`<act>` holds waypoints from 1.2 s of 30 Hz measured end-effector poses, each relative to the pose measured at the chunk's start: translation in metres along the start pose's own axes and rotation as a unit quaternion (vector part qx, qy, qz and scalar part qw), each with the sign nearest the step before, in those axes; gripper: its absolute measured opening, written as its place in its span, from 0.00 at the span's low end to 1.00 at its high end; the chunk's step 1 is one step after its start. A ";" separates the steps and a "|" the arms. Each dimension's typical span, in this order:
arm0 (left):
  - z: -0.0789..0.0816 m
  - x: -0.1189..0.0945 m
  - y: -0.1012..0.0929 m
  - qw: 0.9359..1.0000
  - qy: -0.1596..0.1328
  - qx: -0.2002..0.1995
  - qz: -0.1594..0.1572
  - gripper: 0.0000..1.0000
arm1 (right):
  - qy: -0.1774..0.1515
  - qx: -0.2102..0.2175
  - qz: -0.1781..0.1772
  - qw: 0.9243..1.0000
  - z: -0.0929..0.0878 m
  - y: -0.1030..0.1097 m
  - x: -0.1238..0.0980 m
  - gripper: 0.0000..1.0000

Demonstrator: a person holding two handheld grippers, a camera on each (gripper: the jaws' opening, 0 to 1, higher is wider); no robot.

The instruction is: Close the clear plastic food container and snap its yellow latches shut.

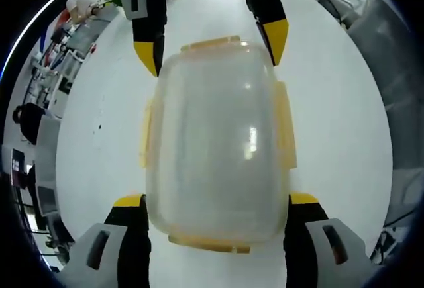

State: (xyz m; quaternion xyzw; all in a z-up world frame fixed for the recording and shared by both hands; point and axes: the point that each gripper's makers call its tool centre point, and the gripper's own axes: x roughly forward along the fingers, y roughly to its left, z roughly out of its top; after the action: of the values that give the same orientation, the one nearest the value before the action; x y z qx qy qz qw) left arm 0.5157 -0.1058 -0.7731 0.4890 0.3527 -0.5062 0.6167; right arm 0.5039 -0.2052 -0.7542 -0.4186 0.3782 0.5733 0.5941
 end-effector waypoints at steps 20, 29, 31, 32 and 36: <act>0.002 -0.016 0.000 0.997 -0.045 -0.056 0.039 0.87 | -0.047 0.051 -0.038 0.997 -0.003 0.013 -0.005 0.88; 0.005 -0.022 -0.007 0.994 -0.060 -0.080 0.040 0.86 | -0.051 0.060 -0.049 0.996 -0.005 0.017 -0.012 0.87; 0.005 -0.024 -0.009 0.994 -0.064 -0.081 0.043 0.86 | -0.051 0.062 -0.052 0.995 -0.006 0.017 -0.014 0.87; 0.005 -0.025 -0.009 0.993 -0.065 -0.082 0.045 0.86 | -0.052 0.063 -0.055 0.995 -0.006 0.017 -0.016 0.87; 0.004 -0.029 -0.012 0.991 -0.073 -0.097 0.051 0.85 | -0.056 0.077 -0.064 0.993 -0.006 0.018 -0.020 0.86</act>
State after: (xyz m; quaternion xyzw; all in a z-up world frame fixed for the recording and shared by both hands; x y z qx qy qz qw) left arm 0.4974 -0.1022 -0.7480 0.4060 0.3286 -0.4723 0.7100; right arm 0.4852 -0.2182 -0.7389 -0.3625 0.3600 0.5259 0.6800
